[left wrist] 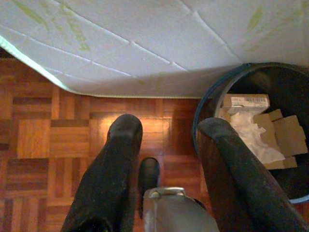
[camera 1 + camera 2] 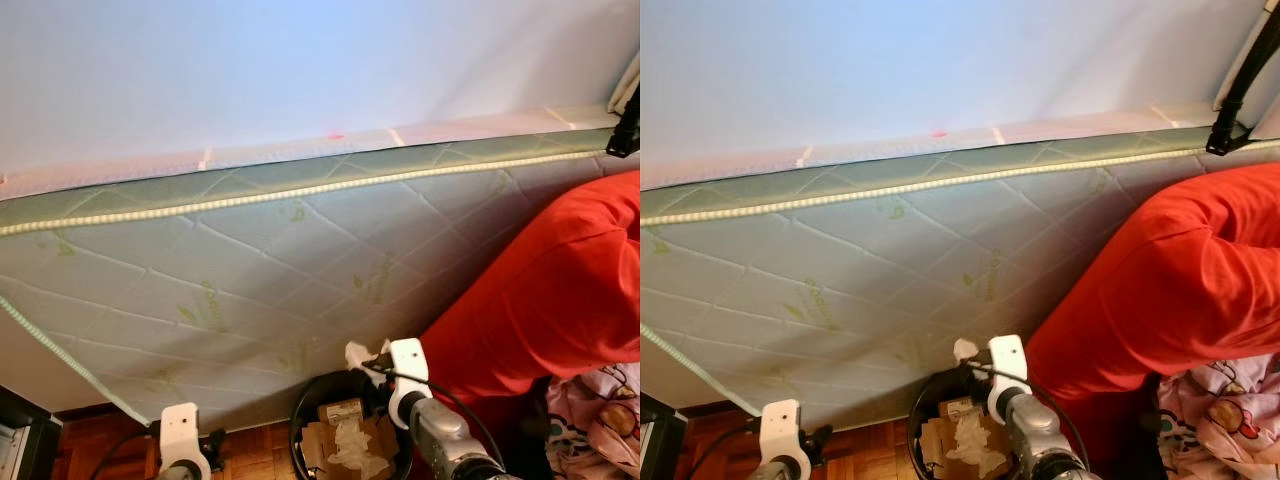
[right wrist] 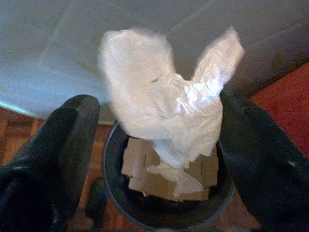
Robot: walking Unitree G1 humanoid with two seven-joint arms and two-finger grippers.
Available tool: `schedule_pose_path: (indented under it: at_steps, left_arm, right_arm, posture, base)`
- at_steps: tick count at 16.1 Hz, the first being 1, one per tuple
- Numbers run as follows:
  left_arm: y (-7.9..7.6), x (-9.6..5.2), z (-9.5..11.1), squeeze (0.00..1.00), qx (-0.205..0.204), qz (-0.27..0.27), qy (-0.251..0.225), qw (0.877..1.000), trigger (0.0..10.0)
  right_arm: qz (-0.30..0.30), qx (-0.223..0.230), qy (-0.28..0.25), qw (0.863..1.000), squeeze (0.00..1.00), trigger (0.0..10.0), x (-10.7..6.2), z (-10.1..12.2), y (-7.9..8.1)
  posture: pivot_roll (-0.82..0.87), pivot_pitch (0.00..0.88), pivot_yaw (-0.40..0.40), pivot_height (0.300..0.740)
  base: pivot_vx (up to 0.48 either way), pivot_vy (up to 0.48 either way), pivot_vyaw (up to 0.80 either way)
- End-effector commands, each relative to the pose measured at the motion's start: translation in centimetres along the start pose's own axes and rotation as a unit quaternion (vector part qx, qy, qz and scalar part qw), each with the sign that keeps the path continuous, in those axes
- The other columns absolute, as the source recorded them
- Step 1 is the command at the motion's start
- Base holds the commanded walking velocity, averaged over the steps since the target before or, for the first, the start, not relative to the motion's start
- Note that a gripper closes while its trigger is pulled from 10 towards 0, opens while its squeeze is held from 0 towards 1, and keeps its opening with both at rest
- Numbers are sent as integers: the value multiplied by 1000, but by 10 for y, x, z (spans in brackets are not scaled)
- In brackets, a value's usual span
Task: Clean up the room
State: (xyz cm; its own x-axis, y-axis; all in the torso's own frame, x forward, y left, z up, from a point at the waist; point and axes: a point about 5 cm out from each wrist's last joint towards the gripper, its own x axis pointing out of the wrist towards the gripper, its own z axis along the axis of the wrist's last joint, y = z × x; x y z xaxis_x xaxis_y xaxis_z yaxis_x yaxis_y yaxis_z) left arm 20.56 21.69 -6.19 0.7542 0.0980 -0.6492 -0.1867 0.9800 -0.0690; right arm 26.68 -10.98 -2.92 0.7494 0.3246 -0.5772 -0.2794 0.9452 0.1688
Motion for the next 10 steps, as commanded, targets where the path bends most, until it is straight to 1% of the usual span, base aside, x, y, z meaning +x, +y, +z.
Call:
schedule_pose_path:
  at_steps: [1,3,4,5,6,7,8,10]
  left_arm:
    - [4,-1,-2,0,-2,2,4,1000,10000]
    - [5,-1,0,0,-2,2,3,1000,10000]
    - [4,0,2,0,-2,1,3,1000,10000]
    - [1,1,3,0,-1,0,3,1000,10000]
    - [-2,3,5,0,-1,-1,3,1000,10000]
    - [-8,4,6,0,0,-4,3,1000,10000]
    - [-9,5,7,0,0,-5,2,1000,10000]
    - [-12,4,5,0,0,-6,3,1000,10000]
  right_arm:
    - [-3,-17,28,999,1000,10000,-2,-10,0]
    - [-1,-17,30,999,1000,10000,-2,-11,1]
    - [-1,-26,37,999,1000,10000,-2,-12,1]
    - [-1,-41,47,998,1000,10000,-2,-14,1]
    - [-4,-73,57,996,1000,10000,-2,-16,1]
    - [-14,-83,67,994,1000,10000,-3,-19,0]
    - [-22,-84,72,994,1000,10000,-3,-20,-1]
    - [-30,-47,77,995,1000,10000,-4,-23,-1]
  posture:
    - [103,75,-34,740]
    - [104,76,-33,740]
    - [104,75,-33,740]
    - [105,76,-33,740]
    - [106,76,-33,740]
    - [107,77,-33,740]
    - [107,77,-33,740]
    - [107,78,-34,740]
  base:
    - [0,0,0]
    - [0,0,0]
    - [0,0,0]
    - [0,0,0]
    - [0,0,0]
    - [0,0,0]
    - [0,0,0]
    - [0,0,0]
